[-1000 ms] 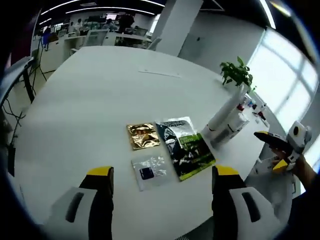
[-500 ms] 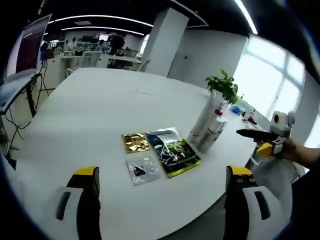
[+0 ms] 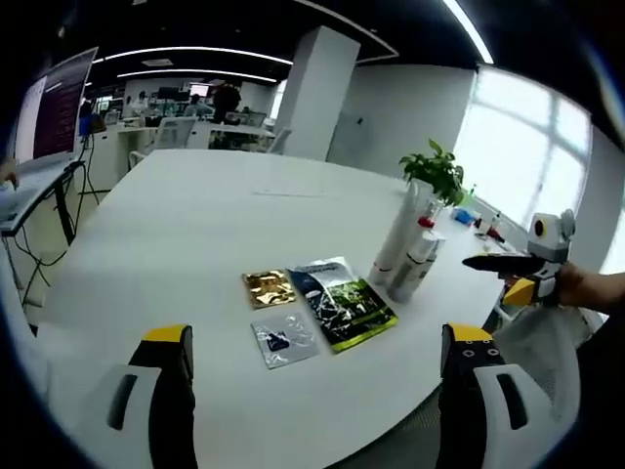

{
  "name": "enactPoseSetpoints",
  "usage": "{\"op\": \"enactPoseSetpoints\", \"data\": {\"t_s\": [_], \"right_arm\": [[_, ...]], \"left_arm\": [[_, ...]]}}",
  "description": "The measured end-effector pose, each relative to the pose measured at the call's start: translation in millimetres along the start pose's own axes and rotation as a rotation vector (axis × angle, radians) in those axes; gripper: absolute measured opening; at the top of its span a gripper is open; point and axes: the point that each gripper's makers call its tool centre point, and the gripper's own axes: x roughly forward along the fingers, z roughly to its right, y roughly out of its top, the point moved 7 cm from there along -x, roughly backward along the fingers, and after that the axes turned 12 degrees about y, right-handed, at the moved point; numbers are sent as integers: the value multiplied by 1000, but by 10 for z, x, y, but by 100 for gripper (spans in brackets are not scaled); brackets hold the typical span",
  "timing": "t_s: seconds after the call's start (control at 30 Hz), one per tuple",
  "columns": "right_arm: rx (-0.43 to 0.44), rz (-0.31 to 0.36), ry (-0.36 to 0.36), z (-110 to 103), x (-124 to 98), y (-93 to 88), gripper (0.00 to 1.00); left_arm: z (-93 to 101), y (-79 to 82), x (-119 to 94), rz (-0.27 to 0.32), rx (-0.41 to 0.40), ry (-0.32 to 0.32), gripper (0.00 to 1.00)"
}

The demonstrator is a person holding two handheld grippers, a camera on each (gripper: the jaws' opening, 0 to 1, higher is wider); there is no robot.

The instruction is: Arrange the skincare products in the storage area until every visible bottle or jar stands upright without overlapping.

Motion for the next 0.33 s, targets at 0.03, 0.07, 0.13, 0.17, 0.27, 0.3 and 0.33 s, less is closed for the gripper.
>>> {"op": "enactPoseSetpoints", "data": {"t_s": [0.03,0.07,0.13,0.17,0.27,0.3,0.33], "right_arm": [[0,-1,0,12,0,3,99],[0,-1,0,13,0,3,99],[0,-5,0,8,0,-6,99],[-1,-8,1,6,2,-3,99],[-1,-8,1,9,-1,-3,99],[0,-8,0,8,-3,-6,99],[1,-9,-1,8,-5,-9,99]], "left_arm": [[-6,-3,6,-1,-3,0,99],[-21,-9,16,-6,-3,2,99],[-17,-5,-4,-10,-3,4,99],[-15,-5,-5,-11,-2,4,99],[-6,-8,1,-10,4,0,99],[-4,-12,4,-13,6,-1,99],[-3,-20,2,-18,9,0,99]]}}
